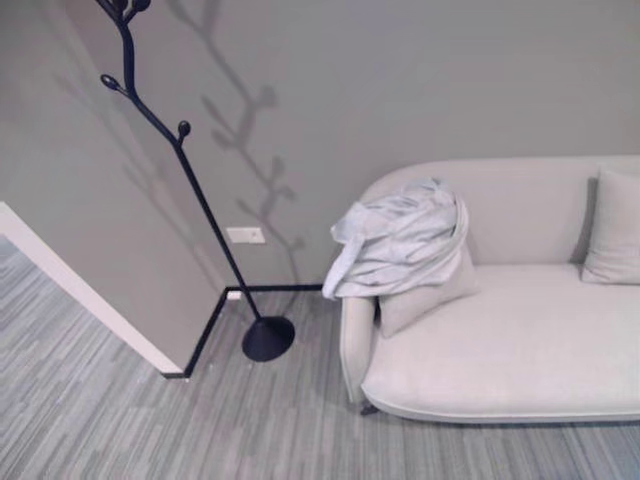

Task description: Hang the clothes on the sofa on the clothes rack.

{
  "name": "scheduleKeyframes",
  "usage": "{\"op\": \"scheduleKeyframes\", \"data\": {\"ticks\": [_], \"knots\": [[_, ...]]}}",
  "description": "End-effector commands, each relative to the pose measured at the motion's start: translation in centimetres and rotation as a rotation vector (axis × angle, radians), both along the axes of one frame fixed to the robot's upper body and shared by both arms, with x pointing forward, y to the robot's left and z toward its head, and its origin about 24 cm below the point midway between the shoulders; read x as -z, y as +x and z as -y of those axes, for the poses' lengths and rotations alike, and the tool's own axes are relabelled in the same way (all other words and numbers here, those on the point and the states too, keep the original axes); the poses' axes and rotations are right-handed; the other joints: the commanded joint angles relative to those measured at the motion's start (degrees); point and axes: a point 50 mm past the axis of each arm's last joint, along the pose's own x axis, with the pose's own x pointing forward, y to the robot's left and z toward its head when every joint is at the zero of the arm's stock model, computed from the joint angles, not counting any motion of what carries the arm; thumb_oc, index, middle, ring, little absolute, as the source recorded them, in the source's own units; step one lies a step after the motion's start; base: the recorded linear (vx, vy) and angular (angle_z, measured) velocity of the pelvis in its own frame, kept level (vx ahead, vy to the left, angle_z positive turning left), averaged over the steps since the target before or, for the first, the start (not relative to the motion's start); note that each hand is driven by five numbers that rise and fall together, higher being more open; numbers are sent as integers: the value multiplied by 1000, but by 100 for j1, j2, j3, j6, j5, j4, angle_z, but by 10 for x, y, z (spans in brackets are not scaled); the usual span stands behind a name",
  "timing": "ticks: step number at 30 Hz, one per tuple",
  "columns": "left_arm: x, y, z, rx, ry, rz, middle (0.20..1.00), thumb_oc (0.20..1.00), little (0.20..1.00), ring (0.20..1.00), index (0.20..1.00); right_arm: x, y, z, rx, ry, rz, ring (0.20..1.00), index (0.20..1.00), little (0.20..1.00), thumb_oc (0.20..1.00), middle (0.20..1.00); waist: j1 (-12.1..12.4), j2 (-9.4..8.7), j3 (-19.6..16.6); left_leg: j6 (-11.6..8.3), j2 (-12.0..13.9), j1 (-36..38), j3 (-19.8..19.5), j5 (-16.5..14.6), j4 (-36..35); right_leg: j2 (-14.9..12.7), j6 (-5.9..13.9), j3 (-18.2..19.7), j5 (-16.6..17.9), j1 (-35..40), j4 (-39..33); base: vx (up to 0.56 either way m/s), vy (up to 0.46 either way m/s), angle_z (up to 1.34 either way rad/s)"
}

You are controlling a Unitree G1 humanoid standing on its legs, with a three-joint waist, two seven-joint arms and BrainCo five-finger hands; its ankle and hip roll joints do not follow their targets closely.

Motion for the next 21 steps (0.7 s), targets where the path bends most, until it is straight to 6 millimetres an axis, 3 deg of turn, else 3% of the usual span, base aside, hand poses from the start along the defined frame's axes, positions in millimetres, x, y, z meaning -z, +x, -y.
{"op": "scheduleKeyframes", "data": {"ticks": [1,3,4,5,7,9,11,12,14,16,19,20,21], "knots": [[-9,47,19,77,-1,140,1000,1000,1000,1000,1000,-9,22,23,-68,-100,5,1000,1000,1000,1000,1000,-16,-18,477,-230,305,-867,-449,45,150,-189,115,289,-659,22,699,32,165,-13],[-12,53,21,87,-10,178,1000,1000,1000,1000,1000,-11,25,25,-81,-103,11,1000,1000,1000,1000,1000,28,-41,472,-218,570,-1136,-317,272,-300,-209,164,422,-787,5,795,129,125,-32],[-12,53,21,86,-9,177,1000,1000,1000,1000,1000,-10,25,25,-81,-103,10,1000,1000,1000,1000,1000,43,-52,466,-219,574,-1116,-299,282,-332,-215,162,437,-801,-5,810,204,156,-37],[-13,56,24,101,-9,189,1000,1000,1000,1000,1000,-11,30,25,-80,-107,24,1000,1000,1000,1000,1000,94,-97,528,-195,713,-1424,-178,357,-867,-257,193,567,-921,78,826,143,111,-22],[-11,51,25,114,-1,167,1000,1000,1000,1000,1000,-11,35,24,-89,-111,41,1000,1000,1000,1000,1000,129,-55,584,-229,636,-1845,-85,264,-1076,-324,217,709,-1032,251,760,267,297,-2],[-10,48,25,101,4,163,1000,1000,1000,1000,1000,-10,33,22,-85,-101,35,1000,1000,1000,1000,1000,176,-16,566,-266,654,-2079,329,339,-1076,-496,276,747,-1085,490,682,271,361,-11],[-10,46,25,85,-3,164,1000,1000,1000,1000,1000,-9,32,19,-95,-92,31,1000,1000,1000,1000,1000,253,9,515,-257,663,-2022,315,422,-1076,-600,333,801,-1096,584,637,311,427,-53],[-6,34,24,76,-9,129,1000,1000,1000,1000,1000,-7,28,14,-128,-68,16,1000,1000,1000,1000,1000,363,29,350,-264,637,-1802,29,582,-1076,-808,500,929,-1049,714,619,515,729,1],[-3,24,22,84,-10,79,1000,1000,1000,1000,1000,-4,24,7,-115,-42,9,1000,1000,1000,1000,1000,380,-103,222,-204,554,-1551,-7,765,-975,-1150,693,1034,-671,778,578,404,595,-12],[-2,20,14,86,6,63,1000,1000,1000,1000,1000,0,15,-4,-105,-1,7,1000,1000,1000,1000,1000,344,-298,196,-62,301,-1464,99,770,-668,-1444,818,1216,190,610,796,242,426,-91],[-3,19,3,116,39,49,1000,1000,1000,1000,1000,1,16,-8,-93,11,29,1000,1000,1000,1000,1000,284,-434,170,163,41,-1244,107,548,-587,-1659,774,1337,1298,254,1331,160,348,-25],[-3,19,3,117,39,49,1000,1000,1000,1000,1000,1,16,-8,-93,11,30,1000,1000,1000,1000,1000,289,-437,172,167,40,-1242,113,546,-586,-1662,778,1344,1302,252,1330,211,472,-30],[-3,13,-2,143,65,20,1000,1000,1000,1000,1000,1,20,-11,-103,11,47,1000,1000,1000,1000,1000,245,-354,238,360,-93,-953,65,386,-598,-1825,659,1259,1957,-30,1983,183,429,-31]]}}
